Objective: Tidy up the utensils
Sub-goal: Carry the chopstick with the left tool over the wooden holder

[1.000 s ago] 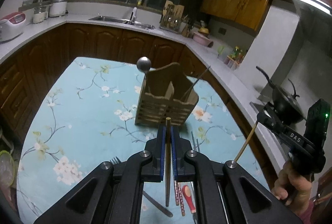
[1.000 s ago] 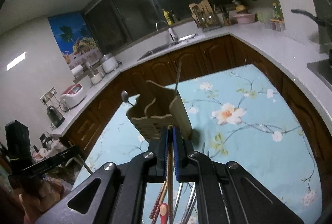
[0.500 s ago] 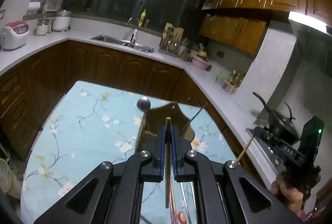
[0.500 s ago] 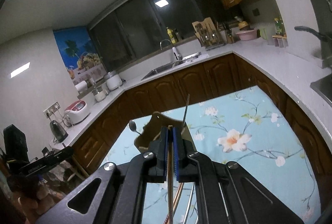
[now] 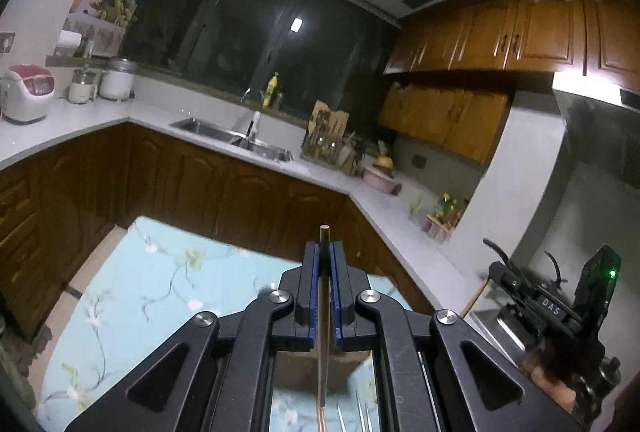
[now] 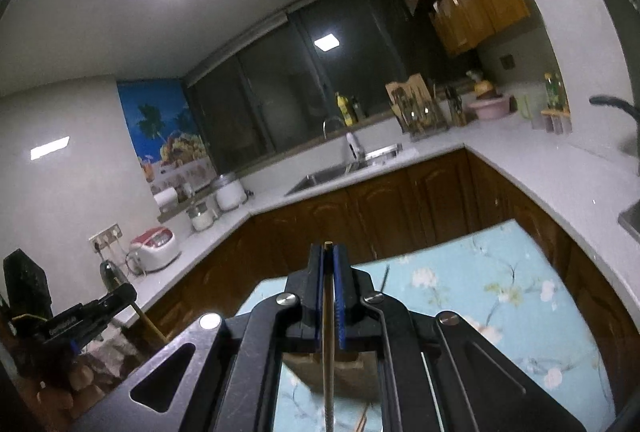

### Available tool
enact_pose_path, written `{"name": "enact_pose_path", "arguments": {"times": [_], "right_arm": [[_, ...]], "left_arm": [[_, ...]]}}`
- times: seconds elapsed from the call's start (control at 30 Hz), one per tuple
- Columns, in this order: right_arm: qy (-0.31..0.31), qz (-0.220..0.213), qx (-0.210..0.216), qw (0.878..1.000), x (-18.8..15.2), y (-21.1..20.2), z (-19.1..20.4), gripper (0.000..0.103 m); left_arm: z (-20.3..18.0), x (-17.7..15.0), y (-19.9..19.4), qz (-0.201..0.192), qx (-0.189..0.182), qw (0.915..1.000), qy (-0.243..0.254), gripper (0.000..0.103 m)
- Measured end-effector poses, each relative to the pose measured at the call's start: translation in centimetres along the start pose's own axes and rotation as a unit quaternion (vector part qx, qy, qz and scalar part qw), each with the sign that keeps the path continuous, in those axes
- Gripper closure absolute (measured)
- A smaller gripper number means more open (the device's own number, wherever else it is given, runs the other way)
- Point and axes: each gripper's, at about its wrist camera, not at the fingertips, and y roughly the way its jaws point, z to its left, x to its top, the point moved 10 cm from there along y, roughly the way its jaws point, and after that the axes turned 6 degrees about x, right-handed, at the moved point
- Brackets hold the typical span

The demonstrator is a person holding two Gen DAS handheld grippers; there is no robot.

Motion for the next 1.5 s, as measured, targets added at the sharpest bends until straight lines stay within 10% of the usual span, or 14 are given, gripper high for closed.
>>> {"name": "enact_pose_path", "arguments": {"times": [0.83, 1.5], "right_arm": [[-0.001, -0.055, -0.026, 0.998, -1.6, 8.0, -4.1, 0.098], [0.011, -0.001, -0.044, 0.999, -7.0, 10.3, -5.9, 0.098]], "left_arm": [[1.2, -6.9, 15.9, -0.027, 0.055, 0.9981, 0.004, 0.099], [2.4, -6.6, 17.8, 0.032, 0.062, 0.9975, 0.009, 0.099]]}}
